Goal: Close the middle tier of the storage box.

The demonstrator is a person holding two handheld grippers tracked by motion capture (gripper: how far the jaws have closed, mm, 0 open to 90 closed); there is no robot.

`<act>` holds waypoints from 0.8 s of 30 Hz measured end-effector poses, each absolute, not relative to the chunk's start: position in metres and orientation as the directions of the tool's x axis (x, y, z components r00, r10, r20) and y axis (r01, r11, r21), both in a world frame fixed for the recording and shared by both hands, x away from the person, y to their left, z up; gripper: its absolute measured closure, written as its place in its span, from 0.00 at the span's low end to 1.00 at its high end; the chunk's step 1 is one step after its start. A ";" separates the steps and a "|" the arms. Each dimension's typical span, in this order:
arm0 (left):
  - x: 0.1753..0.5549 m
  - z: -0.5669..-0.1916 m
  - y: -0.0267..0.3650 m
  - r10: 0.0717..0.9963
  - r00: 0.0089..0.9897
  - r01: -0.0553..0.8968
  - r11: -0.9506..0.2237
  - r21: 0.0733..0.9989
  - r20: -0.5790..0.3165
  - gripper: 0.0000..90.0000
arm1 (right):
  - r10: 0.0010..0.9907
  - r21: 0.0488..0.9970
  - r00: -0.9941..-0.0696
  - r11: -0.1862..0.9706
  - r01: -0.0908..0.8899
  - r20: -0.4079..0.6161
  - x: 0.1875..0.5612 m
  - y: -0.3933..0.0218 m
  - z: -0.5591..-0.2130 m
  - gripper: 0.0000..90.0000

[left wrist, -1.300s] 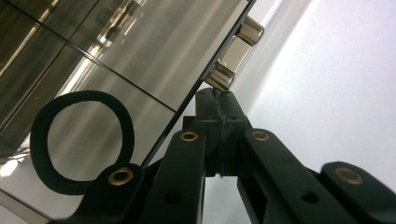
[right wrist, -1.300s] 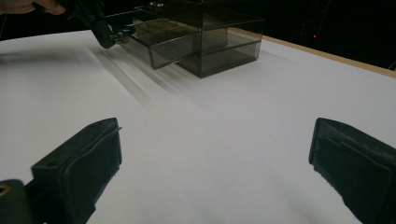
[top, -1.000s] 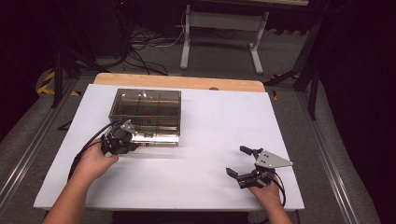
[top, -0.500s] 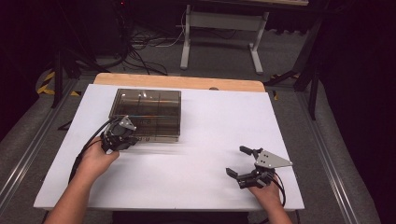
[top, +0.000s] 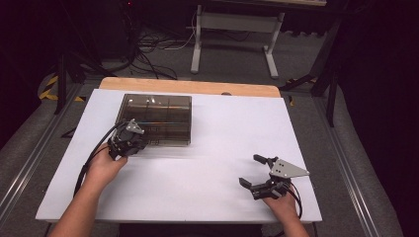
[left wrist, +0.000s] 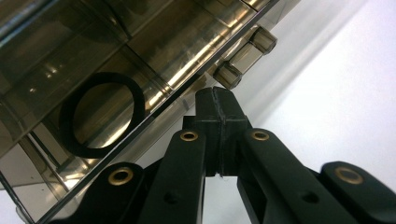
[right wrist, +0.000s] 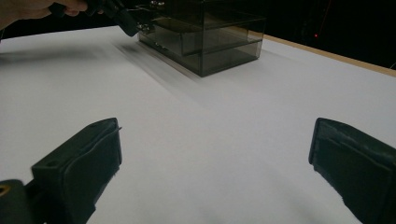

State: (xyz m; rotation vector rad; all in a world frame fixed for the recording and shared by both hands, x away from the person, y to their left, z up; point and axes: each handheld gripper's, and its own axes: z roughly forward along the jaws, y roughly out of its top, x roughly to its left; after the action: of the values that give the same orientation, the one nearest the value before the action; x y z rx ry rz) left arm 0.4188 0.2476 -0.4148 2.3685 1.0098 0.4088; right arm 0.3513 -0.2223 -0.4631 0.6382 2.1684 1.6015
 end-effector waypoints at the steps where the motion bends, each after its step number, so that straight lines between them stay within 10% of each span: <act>1: 0.419 -0.415 0.248 0.738 0.671 0.574 -0.578 0.580 0.071 0.99 | 0.558 0.958 -0.829 0.252 0.139 -0.027 0.351 -0.222 -0.463 0.03; 24: 0.433 -0.420 0.249 0.801 0.597 0.583 -0.481 0.655 0.057 0.99 | 0.559 0.958 -0.829 0.250 0.143 -0.022 0.352 -0.223 -0.463 0.03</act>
State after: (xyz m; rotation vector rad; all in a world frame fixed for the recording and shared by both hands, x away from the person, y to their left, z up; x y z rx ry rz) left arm 0.4333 0.2493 -0.4200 2.2326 1.0911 0.4795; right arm 0.3517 -0.2226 -0.4633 0.6441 2.1693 1.6035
